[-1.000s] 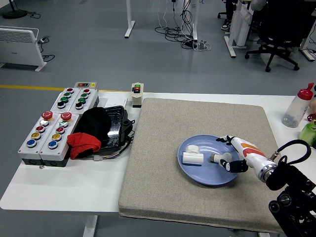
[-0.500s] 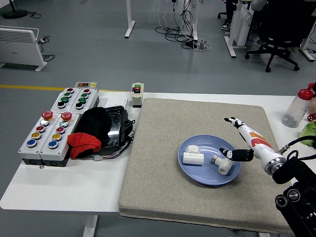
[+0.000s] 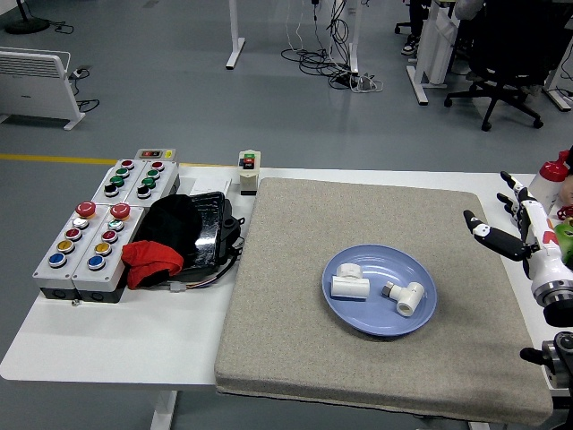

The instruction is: Pick pipe place plate twice

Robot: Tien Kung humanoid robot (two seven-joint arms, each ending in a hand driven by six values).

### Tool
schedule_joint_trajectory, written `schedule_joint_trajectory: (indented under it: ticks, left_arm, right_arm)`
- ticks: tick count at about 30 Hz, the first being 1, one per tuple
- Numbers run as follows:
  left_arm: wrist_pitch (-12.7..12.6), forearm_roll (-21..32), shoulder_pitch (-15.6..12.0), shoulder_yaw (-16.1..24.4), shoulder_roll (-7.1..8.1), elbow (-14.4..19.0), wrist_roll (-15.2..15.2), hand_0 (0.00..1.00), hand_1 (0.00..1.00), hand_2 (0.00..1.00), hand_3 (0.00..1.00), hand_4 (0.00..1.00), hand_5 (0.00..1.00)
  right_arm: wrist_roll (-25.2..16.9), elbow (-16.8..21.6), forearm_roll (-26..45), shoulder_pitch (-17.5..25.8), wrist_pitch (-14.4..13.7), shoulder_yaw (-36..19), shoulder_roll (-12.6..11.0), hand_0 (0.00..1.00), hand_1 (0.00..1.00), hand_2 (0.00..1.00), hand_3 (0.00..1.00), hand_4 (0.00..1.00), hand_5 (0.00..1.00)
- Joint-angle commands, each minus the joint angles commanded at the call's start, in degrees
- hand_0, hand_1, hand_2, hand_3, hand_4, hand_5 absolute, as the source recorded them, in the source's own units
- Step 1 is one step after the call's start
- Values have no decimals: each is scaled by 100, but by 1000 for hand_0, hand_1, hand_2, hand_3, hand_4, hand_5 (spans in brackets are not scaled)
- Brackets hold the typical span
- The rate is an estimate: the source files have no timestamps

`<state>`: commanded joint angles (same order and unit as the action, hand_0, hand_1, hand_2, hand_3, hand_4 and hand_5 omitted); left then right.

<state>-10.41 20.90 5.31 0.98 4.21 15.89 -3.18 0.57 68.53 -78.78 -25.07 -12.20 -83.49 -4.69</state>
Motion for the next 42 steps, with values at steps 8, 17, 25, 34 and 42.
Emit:
schedule_joint_trajectory:
  ticks: [8,17,25,34,42]
  left_arm:
    - [-10,-72,-18,46,0,-3,26,692,664,681,613,250,998]
    - [-19,-141,-35,88,1,-5,49,692,664,679,613,250,998]
    - [-17,-130,-34,77,5,-2,39,692,664,679,612,250,998]
    - [-5,-74,-21,34,6,0,19,692,664,680,613,249,998]
    - [2,-75,-13,26,12,3,14,692,663,679,613,248,998]
  right_arm:
    - [19,15,1872,214,-69,-518,69,940,874,998,925,693,387]
    - [-19,13,2408,350,-145,-741,112,919,863,989,905,676,407]
    - [5,9,2499,373,-144,-797,130,917,860,990,906,662,433]
    - [4,0,2568,387,-166,-841,145,918,859,988,905,655,445]
    - [-4,-1,2611,400,-199,-873,156,911,855,984,898,638,474]
